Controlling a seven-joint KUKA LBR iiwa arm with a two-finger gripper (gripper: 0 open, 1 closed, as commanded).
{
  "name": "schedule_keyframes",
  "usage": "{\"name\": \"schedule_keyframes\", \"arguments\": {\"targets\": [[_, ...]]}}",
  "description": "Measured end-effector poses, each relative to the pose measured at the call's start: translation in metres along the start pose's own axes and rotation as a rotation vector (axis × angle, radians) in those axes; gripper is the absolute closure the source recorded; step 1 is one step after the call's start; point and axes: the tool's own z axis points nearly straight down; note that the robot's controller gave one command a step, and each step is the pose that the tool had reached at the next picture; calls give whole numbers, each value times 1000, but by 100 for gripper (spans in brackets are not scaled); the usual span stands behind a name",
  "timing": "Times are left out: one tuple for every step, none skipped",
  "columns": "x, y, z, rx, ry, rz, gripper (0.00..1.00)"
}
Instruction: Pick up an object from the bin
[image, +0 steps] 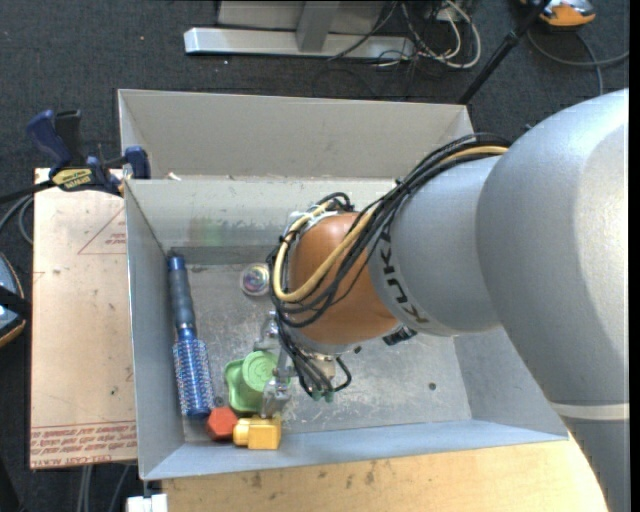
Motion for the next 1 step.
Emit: {"name": "schedule_keyframes", "arguments": {"targets": [[6, 0, -8, 2, -2, 47, 0]]}}
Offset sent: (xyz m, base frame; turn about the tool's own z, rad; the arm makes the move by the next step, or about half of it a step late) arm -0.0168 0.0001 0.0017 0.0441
